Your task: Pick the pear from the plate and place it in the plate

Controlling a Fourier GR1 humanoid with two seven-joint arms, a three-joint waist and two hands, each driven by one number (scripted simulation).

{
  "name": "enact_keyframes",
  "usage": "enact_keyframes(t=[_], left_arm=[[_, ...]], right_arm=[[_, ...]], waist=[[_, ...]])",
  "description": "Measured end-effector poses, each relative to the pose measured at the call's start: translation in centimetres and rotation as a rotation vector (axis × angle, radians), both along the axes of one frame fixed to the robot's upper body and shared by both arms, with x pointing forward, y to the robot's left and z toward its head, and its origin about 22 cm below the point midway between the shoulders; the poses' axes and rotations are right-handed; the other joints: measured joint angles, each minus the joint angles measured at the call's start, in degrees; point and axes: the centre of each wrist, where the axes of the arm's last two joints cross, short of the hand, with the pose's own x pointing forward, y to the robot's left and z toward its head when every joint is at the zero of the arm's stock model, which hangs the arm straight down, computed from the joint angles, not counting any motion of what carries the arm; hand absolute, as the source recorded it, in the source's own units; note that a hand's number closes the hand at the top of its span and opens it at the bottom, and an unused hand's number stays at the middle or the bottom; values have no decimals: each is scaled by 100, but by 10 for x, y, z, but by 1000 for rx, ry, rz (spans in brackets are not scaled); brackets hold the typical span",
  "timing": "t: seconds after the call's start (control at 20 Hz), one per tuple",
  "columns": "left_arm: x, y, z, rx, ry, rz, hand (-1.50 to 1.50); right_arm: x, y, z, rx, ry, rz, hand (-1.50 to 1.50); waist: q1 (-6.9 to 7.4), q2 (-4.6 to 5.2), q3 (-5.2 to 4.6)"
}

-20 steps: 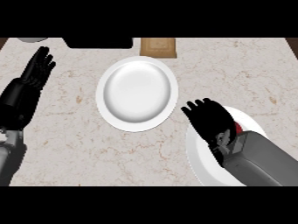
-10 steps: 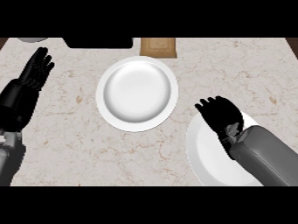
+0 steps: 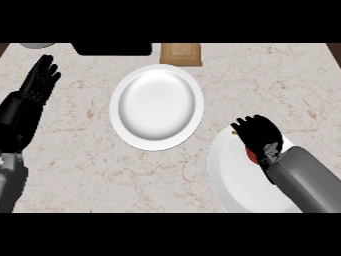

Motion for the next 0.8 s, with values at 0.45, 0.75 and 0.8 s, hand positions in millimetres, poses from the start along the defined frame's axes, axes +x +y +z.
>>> enact_keyframes(t=[0.45,0.75,0.8], left_arm=[[7,-6,-2,3,-5,-2,0],[3,-1,-4,1,3,7,0],[2,2,-4,2,6,18,0]], right_arm=[[12,-8,-12,83,-154,93,150],[9,-4,-12,149,-323,106,150],[6,-10,-14,164,-360,38,150]], waist=[[-1,-27,-38],[-52,-41,-31],[-126,-59,-25]])
